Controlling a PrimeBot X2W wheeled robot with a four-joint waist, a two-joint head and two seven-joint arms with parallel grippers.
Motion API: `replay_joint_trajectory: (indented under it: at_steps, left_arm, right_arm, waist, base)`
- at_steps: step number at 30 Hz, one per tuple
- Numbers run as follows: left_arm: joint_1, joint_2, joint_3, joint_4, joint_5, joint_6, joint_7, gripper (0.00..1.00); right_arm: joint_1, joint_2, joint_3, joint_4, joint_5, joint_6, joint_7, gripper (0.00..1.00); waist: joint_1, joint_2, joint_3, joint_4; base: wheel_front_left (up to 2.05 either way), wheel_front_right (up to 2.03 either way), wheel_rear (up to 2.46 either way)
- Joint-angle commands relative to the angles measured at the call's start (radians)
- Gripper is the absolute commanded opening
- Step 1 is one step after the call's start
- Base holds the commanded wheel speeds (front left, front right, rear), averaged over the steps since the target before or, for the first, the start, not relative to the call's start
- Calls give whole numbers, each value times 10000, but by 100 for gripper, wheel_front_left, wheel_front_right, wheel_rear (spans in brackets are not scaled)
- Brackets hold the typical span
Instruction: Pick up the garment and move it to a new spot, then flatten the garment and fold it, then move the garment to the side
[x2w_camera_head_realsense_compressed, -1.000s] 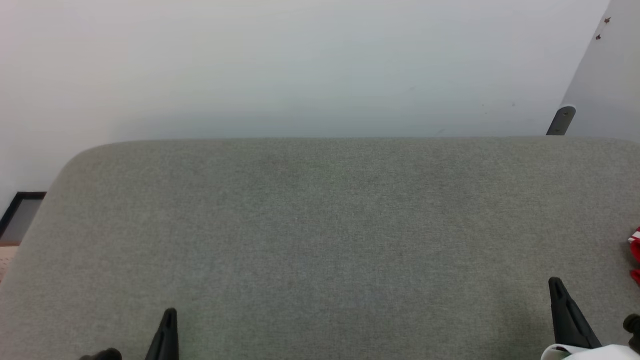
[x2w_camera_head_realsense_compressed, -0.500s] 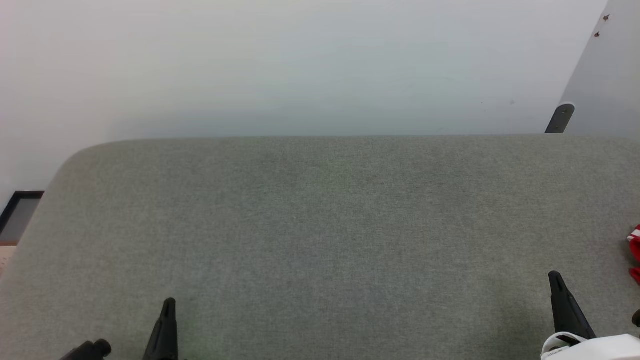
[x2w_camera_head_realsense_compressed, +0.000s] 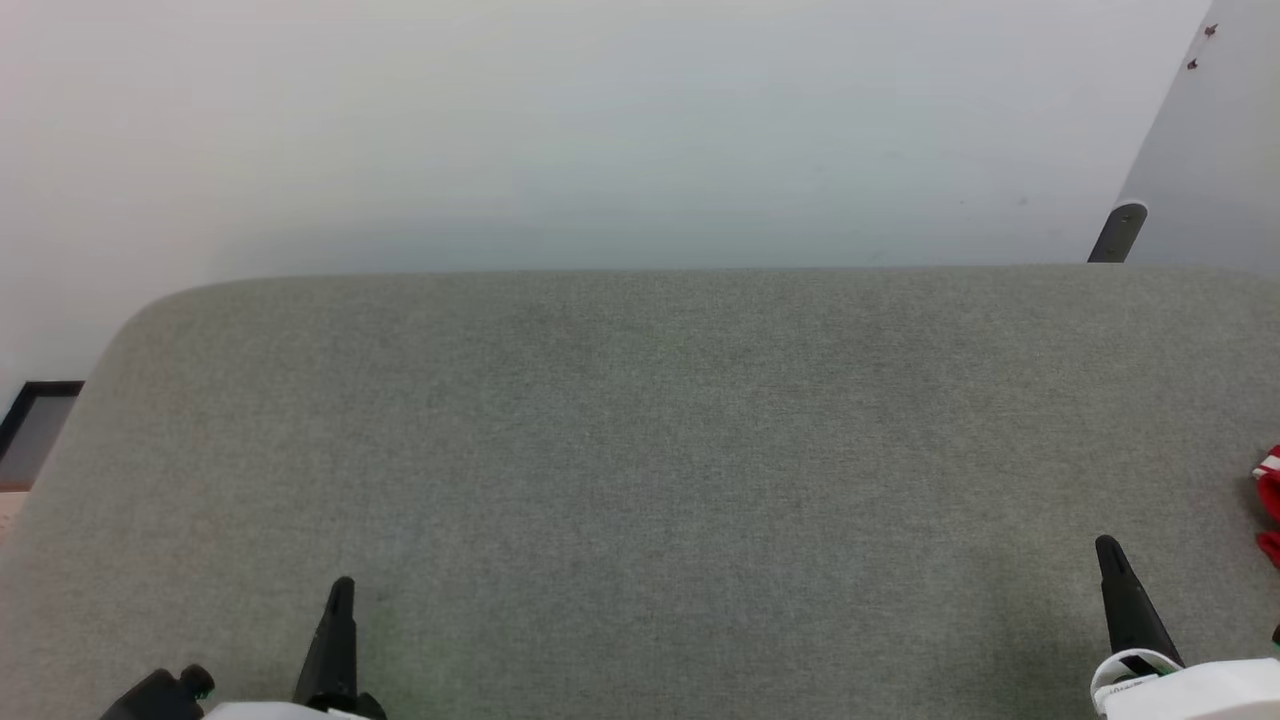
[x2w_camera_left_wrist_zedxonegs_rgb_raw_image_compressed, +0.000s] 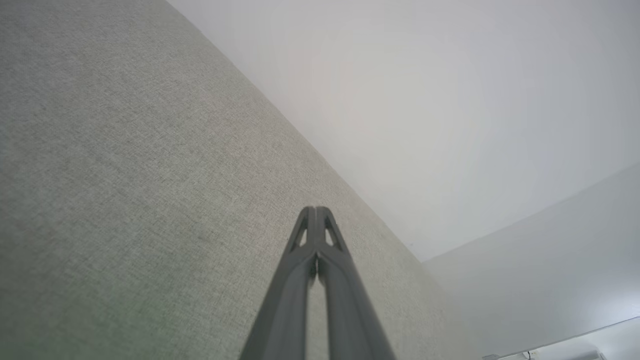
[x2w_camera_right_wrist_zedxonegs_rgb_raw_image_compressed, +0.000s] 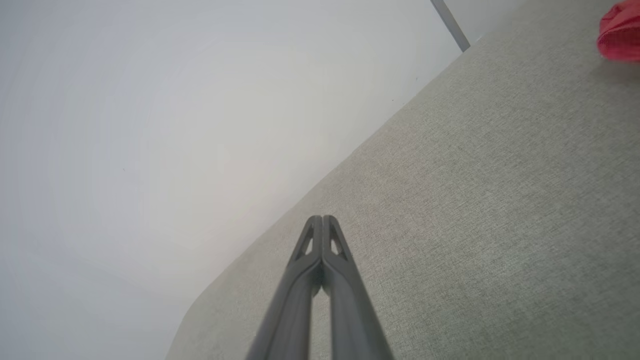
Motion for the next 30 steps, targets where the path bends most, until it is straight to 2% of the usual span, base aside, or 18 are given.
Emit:
replay_joint_trajectory:
  at_steps: [1,30]
  left_arm:
    - [-230,23,55,-80,-249,1,38,0]
    - [-823,-134,193,131,-3179,2,881,0]
  right_arm:
    - [-293,6,-41,-60,279,-4,41,0]
    - [-783,154,-185,440,3284,-4,632,0]
  waist:
    - [0,-1,4,-3]
    - [0,-1,101,-77]
  base:
    - [0,0,0]
    - [0,0,0]
